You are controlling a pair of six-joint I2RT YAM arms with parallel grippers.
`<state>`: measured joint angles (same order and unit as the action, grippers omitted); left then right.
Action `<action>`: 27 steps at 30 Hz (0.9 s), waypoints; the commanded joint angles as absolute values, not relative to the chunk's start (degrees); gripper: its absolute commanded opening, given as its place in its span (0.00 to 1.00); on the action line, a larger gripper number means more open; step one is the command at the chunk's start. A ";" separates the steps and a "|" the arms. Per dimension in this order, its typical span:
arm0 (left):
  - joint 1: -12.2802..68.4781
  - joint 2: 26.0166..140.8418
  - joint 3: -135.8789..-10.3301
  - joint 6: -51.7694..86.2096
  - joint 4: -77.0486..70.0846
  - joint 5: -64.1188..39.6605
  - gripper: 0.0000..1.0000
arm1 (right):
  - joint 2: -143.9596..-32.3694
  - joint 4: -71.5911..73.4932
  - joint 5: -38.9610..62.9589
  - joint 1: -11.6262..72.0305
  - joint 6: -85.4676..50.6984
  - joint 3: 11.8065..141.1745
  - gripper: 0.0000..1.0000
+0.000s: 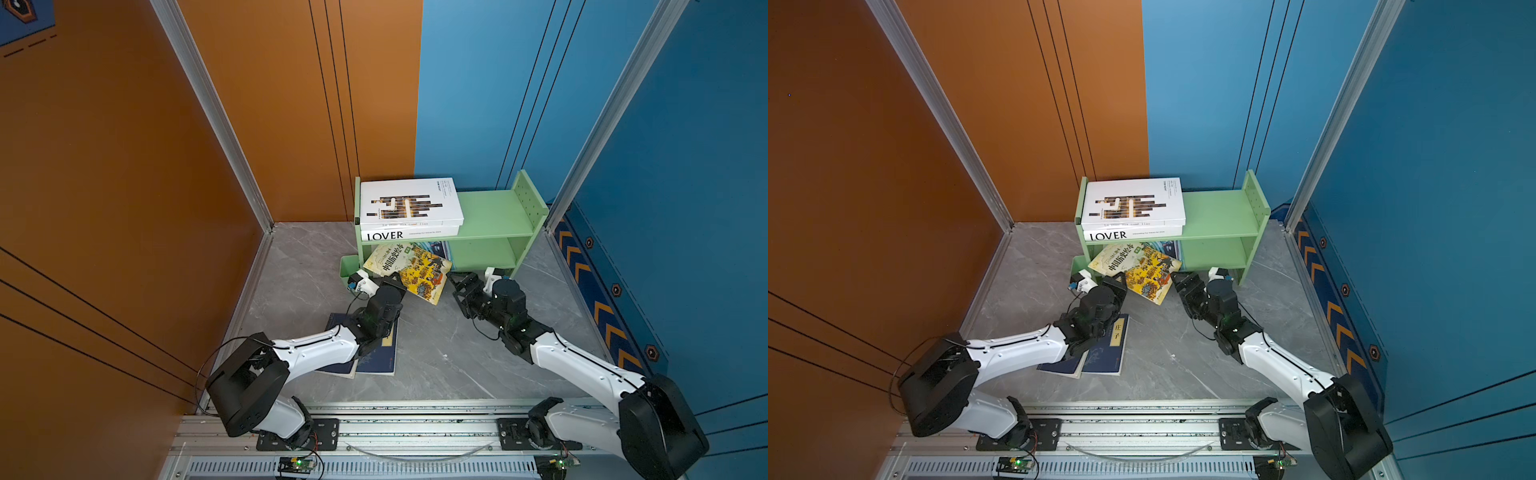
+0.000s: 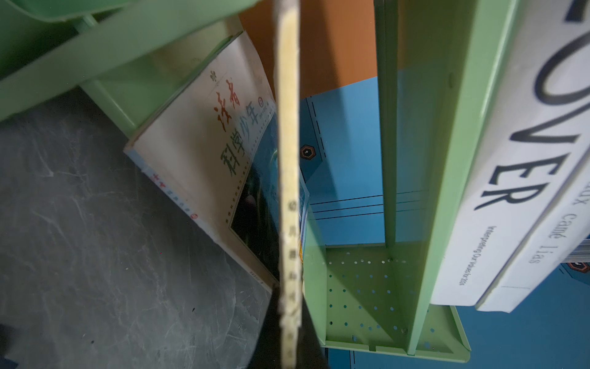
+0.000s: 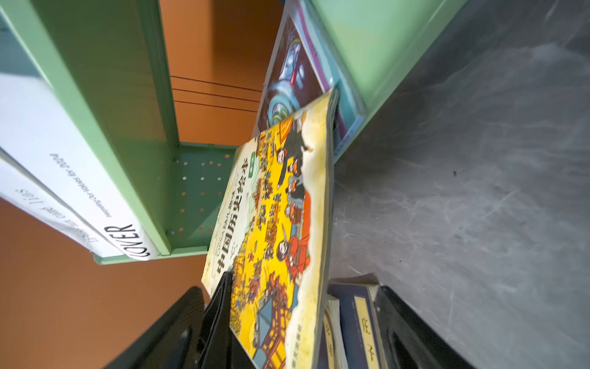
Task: Stacking books/files
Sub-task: Place the book at the bookshelf.
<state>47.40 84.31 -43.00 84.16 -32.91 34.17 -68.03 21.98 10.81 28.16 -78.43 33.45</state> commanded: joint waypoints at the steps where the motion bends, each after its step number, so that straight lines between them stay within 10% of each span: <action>1: 47.95 85.16 -45.09 85.03 -35.20 35.26 0.00 | -67.52 24.08 12.04 30.22 -82.50 32.89 0.81; 23: 48.36 85.53 -44.58 87.28 -35.20 33.25 0.00 | -74.85 35.57 11.47 35.38 -86.14 32.52 0.32; 27: 48.16 84.76 -43.75 86.61 -35.16 31.43 0.18 | -74.30 34.73 10.83 34.23 -86.13 31.59 0.25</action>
